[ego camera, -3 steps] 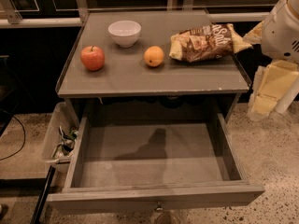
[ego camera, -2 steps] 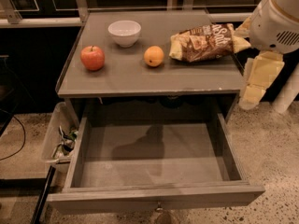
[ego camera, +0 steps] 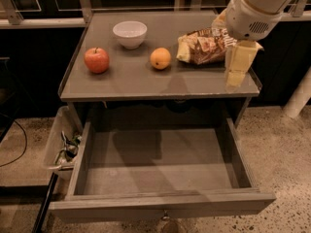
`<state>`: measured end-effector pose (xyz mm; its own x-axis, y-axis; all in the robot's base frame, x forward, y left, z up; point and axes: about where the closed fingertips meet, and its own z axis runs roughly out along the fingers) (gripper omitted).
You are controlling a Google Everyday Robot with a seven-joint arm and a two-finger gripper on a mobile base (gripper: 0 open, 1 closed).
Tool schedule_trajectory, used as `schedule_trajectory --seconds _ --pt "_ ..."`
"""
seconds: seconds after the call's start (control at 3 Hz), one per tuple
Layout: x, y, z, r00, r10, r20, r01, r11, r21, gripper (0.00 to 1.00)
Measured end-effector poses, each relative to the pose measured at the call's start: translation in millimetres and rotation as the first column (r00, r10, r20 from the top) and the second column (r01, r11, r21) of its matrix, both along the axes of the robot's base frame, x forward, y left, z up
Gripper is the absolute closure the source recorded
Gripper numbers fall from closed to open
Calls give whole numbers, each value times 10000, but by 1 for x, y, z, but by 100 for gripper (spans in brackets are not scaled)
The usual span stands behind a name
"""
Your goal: Place orange into top drawer
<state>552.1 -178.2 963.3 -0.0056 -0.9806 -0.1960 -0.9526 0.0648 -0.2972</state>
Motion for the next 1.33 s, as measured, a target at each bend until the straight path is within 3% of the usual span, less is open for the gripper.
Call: schedule_trajectory --seconds 0.33,0.67,1.33 --pt "7 0 7 9989 120 448 -117 9999 -68 0" --pt "3 3 8 9984 34 568 -28 9999 -121 0" --pt "36 21 0 9889 557 1378 -734 9893 1262 0"
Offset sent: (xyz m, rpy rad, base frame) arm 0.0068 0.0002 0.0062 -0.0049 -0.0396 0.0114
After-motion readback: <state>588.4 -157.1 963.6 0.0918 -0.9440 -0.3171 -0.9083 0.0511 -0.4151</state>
